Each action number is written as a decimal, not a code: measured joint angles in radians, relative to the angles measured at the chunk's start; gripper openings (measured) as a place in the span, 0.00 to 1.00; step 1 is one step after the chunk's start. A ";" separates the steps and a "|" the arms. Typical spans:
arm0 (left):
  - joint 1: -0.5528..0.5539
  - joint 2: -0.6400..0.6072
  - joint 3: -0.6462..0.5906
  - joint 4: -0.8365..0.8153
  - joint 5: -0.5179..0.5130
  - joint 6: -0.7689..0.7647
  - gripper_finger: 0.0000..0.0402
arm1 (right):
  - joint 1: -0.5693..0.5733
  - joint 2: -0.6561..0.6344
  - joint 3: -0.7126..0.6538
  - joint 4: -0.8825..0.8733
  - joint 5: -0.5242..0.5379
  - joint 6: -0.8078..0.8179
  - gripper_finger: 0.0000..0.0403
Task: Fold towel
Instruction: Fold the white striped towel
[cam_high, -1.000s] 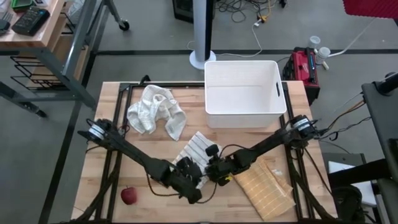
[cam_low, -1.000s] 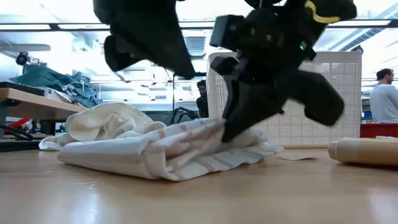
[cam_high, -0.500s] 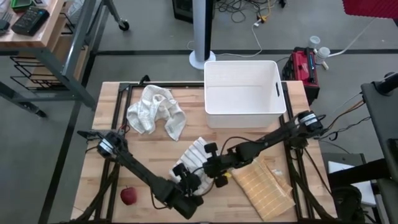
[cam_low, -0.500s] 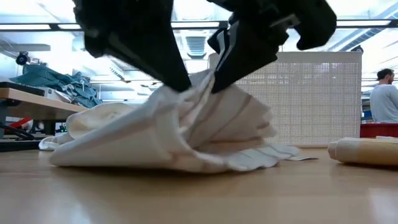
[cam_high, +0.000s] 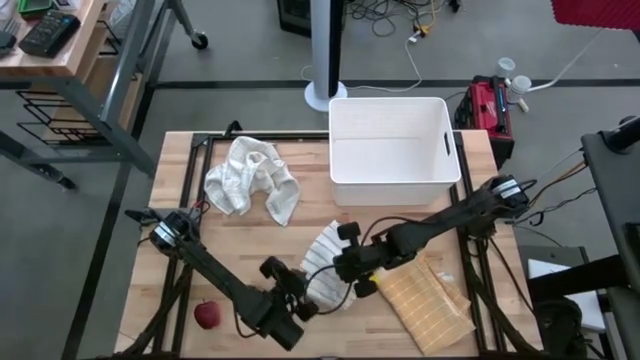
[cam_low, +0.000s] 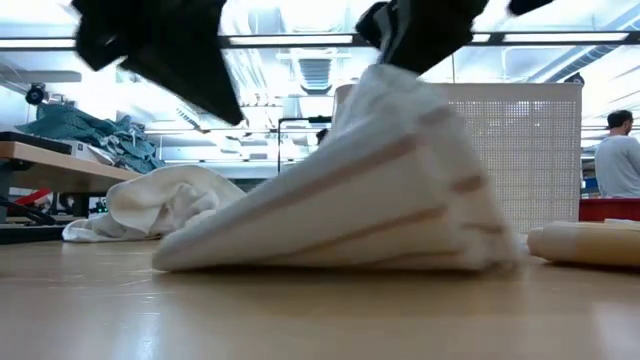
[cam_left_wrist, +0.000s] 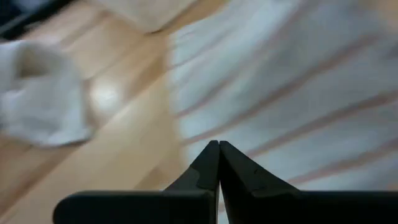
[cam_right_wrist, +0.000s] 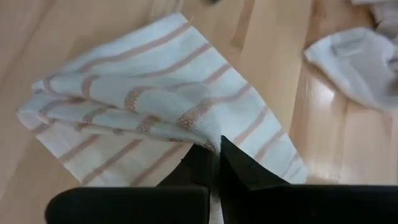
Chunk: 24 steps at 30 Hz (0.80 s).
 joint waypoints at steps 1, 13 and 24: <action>0.003 0.000 -0.003 -0.049 0.009 -0.046 0.00 | 0.004 0.000 0.012 -0.029 0.000 0.005 0.00; 0.048 0.000 -0.079 0.042 0.023 -0.059 0.00 | 0.087 -0.001 0.013 -0.168 0.131 0.050 0.00; 0.055 0.001 -0.101 0.088 0.023 -0.052 0.00 | 0.132 -0.007 -0.030 -0.180 0.131 0.107 0.00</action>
